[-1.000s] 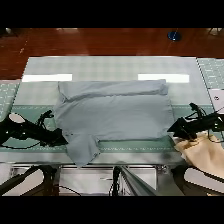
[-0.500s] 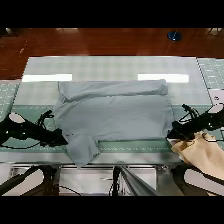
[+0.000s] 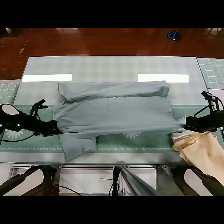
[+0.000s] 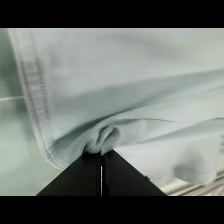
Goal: Fold the shirts.
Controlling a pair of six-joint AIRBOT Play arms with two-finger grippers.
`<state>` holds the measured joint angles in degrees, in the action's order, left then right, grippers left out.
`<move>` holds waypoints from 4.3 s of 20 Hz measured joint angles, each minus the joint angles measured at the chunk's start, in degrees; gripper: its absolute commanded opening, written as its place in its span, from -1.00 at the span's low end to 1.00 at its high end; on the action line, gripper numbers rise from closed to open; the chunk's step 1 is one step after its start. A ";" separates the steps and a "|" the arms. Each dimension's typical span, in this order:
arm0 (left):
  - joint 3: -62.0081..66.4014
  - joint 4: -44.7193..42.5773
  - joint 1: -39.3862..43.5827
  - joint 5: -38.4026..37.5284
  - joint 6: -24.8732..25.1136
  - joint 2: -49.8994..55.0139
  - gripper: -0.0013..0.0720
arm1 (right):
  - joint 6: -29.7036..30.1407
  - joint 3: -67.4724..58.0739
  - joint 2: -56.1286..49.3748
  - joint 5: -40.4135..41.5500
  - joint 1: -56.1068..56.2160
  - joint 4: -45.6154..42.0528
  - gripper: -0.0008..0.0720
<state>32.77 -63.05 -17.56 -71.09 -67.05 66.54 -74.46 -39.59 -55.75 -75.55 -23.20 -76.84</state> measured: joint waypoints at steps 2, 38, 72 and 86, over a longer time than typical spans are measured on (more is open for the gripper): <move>1.75 0.33 0.00 -0.94 0.00 -0.11 -0.89 | -0.09 -0.24 0.57 -0.37 0.07 1.79 -0.92; 38.60 18.32 6.67 15.21 1.42 24.39 -0.88 | -1.03 -27.21 -33.79 31.15 14.58 25.24 -0.92; 51.23 15.04 1.40 -5.38 -1.25 25.73 0.11 | 5.62 -27.61 -43.80 16.74 11.34 32.33 -0.92; 51.25 24.04 27.85 5.46 -6.01 27.15 -0.88 | 5.22 -29.81 -16.63 8.07 9.64 26.16 -0.92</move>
<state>84.03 -39.00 10.28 -65.63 -73.06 93.69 -69.23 -69.41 -72.38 -67.48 -13.56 -50.68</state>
